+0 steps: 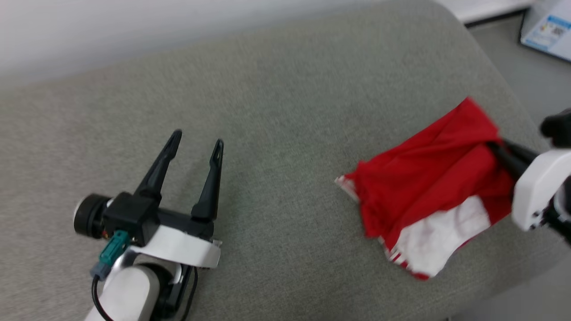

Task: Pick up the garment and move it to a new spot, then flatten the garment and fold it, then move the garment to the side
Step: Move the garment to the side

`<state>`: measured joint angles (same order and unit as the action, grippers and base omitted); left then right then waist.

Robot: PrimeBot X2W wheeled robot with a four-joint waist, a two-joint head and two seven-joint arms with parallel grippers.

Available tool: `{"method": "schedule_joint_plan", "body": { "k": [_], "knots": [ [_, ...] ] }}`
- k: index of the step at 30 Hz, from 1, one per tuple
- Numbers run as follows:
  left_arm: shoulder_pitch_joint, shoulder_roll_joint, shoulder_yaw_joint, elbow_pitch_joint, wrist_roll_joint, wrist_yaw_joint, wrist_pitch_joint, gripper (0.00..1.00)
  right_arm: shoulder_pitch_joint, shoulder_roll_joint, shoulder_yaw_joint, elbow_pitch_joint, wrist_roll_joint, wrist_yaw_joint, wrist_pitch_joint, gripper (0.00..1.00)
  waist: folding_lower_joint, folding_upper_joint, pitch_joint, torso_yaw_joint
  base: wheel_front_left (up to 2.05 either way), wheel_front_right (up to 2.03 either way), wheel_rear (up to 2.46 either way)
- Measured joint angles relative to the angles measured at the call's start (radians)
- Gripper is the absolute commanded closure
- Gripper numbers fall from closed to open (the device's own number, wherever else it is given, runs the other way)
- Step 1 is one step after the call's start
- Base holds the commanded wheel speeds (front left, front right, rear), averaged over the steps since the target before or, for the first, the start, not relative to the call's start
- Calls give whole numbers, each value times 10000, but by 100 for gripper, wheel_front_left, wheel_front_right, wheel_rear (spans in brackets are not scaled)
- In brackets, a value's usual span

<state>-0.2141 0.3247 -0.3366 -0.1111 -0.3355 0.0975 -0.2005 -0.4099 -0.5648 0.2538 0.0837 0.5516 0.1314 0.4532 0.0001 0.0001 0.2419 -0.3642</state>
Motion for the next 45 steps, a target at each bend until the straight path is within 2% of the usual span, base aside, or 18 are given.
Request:
{"method": "schedule_joint_plan", "body": {
  "k": [6,12,16,20,21,23,24,30,35,41,45],
  "knots": [
    [-1080,351,-341,-942,453,-290,750,0,-1116,-433,-991,1850,54,0,-1221,100,1,0,1602,-270,0,0,0],
    [-2009,585,-472,-1770,752,-468,1375,0,-2062,-943,-2215,3390,-48,2,-2165,100,2,0,3031,-209,0,0,0],
    [-2378,685,-529,-2136,884,-535,1595,0,-2502,-1210,-2991,4190,-280,0,-2830,100,2,-1,3719,-32,0,0,0],
    [-2472,690,-591,-2291,951,-531,1684,0,-2695,-1168,-3070,4884,-410,0,-3012,100,2,-1,4092,184,0,0,0],
    [-2472,690,-602,-2293,951,-527,1685,0,-2703,-1108,-3028,5028,-426,0,-3114,95,2,-1,4133,231,0,0,0],
    [-2477,667,-642,-2288,949,-525,1684,0,-2722,-913,-3033,5402,-441,0,-3256,55,1,-1,4177,306,0,0,0],
    [-2477,662,-656,-2268,940,-525,1668,0,-2722,-832,-3041,5588,-502,0,-3356,0,1,-1,4175,331,0,0,0],
    [-2406,497,-667,-1948,756,-458,1338,0,-2907,-748,-3519,6514,-1168,0,-4219,0,0,-1,3770,411,0,0,0],
    [-2035,268,-688,-1425,477,-357,867,0,-2936,-878,-3806,6798,-1661,0,-4709,0,0,-1,3059,506,0,0,0],
    [-1096,38,-558,-746,117,-6,351,0,-2265,-844,-4021,6364,-1582,0,-5428,0,-2,0,1887,711,0,0,0],
    [-272,-102,-462,-353,-140,245,117,0,-1219,-445,-4073,5795,-1461,0,-5967,0,-4,0,993,895,0,0,0]
  ]
}}
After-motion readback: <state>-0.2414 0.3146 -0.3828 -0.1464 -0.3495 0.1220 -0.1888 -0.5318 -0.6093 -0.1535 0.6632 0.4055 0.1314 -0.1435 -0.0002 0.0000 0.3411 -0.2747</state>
